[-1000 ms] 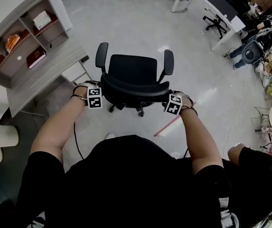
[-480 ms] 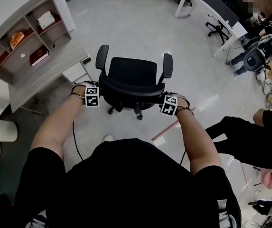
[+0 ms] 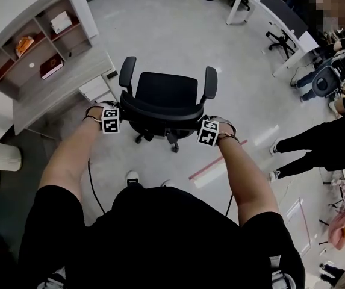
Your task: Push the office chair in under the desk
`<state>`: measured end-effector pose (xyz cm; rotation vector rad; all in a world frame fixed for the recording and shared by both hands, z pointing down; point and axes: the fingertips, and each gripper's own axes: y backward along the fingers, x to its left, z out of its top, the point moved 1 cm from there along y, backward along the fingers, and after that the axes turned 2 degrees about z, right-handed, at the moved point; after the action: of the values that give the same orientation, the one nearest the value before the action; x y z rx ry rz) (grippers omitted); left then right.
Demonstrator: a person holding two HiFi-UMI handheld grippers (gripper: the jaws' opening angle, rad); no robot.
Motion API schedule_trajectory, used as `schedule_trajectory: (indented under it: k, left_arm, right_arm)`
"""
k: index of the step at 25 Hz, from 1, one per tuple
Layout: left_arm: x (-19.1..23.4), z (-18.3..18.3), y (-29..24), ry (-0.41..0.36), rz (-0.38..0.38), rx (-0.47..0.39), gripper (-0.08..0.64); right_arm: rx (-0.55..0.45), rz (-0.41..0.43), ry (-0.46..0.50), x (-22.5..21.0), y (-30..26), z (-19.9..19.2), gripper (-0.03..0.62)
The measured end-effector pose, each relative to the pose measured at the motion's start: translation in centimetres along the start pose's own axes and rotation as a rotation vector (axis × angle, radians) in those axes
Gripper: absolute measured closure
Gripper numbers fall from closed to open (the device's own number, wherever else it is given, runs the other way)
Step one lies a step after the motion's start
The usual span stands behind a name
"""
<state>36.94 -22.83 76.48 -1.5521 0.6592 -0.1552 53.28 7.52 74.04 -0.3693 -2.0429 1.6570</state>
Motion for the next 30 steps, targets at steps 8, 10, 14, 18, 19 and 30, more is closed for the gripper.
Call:
schedule_trajectory:
  k: [8, 10, 14, 18, 19, 30]
  left_arm:
    - [-0.1, 0.2, 0.0, 0.019, 0.009, -0.002, 0.37]
    - [-0.1, 0.3, 0.0, 0.022, 0.016, -0.003, 0.368]
    - [-0.2, 0.5, 0.2, 0.024, 0.02, -0.006, 0.368]
    - [-0.8, 0.6, 0.4, 0.025, 0.031, -0.011, 0.367]
    - [-1.0, 0.6, 0.4, 0.024, 0.031, -0.014, 0.365]
    - [-4.6, -0.2, 1.5, -0.016, 0.032, -0.036, 0.362]
  right_arm:
    - [-0.009, -0.01, 0.016, -0.5, 0.0, 0.0, 0.408]
    - [-0.008, -0.009, 0.022, -0.4, 0.1, -0.1, 0.41]
    - [0.004, -0.011, 0.023, -0.1, 0.3, -0.2, 0.413]
    - [0.009, -0.013, 0.013, 0.8, 0.3, -0.2, 0.413]
    - [0.012, -0.009, 0.01, 1.2, 0.3, -0.1, 0.411]
    - [0.02, -0.006, -0.02, 6.4, 1.0, 1.1, 0.413]
